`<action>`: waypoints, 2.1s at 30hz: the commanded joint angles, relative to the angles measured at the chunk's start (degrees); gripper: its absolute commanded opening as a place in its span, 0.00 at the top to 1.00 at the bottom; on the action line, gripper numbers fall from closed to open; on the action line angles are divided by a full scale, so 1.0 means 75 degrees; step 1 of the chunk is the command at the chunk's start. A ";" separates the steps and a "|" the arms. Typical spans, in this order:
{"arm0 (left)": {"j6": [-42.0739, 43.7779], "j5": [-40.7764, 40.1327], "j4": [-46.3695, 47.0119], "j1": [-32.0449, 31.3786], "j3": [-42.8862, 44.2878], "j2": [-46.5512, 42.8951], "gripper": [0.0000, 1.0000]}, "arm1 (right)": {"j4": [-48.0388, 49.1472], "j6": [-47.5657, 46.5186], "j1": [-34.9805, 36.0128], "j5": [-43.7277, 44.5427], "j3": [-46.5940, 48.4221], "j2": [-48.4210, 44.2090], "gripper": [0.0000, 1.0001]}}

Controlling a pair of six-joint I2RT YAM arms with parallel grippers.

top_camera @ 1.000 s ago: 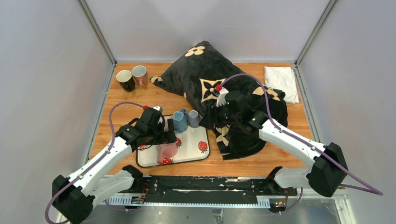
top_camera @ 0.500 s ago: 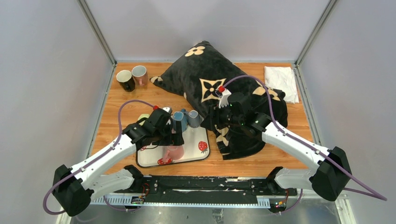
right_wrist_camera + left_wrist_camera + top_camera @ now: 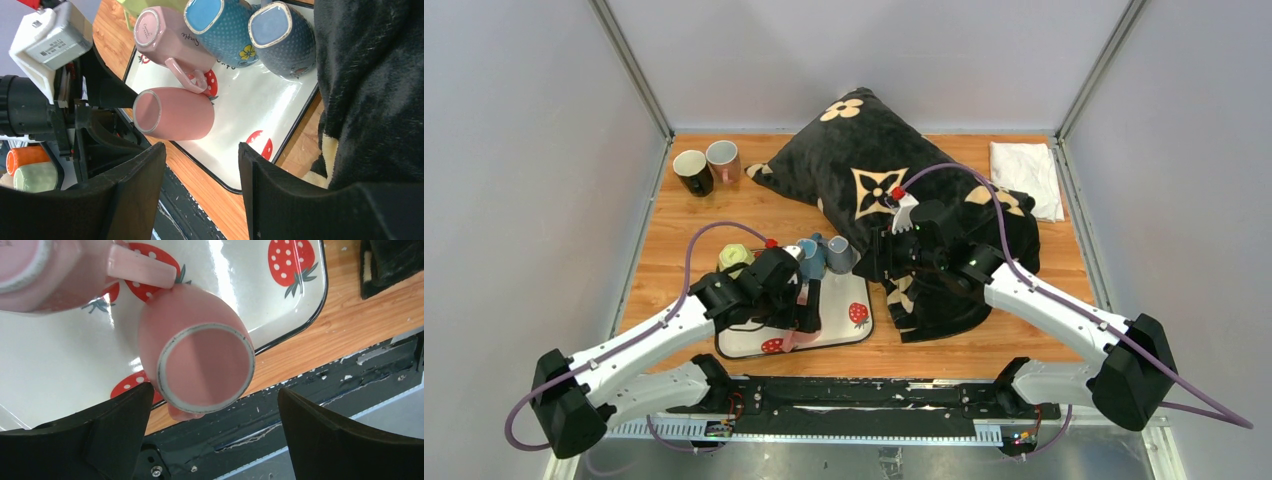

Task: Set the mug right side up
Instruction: Move the cup to the tray.

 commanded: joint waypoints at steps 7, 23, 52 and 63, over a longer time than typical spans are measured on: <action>-0.0039 -0.0254 -0.0060 -0.0471 0.0274 0.0550 0.12 | 0.0102 0.0079 0.0182 0.0047 -0.0118 -0.0193 0.41; -0.0204 0.0137 0.0998 -0.0665 0.0802 0.1528 0.44 | -0.0062 -0.0009 0.0182 0.0352 -0.0246 -0.0486 0.41; 0.0220 -0.0145 0.1360 -0.0406 0.1948 0.1809 0.35 | -0.0971 0.0082 0.0179 0.1716 -0.0047 -0.0786 0.41; 0.1513 -0.0364 0.1105 0.2560 0.2483 0.0783 0.32 | -0.2142 0.0869 0.1946 0.4913 0.1072 0.0002 0.35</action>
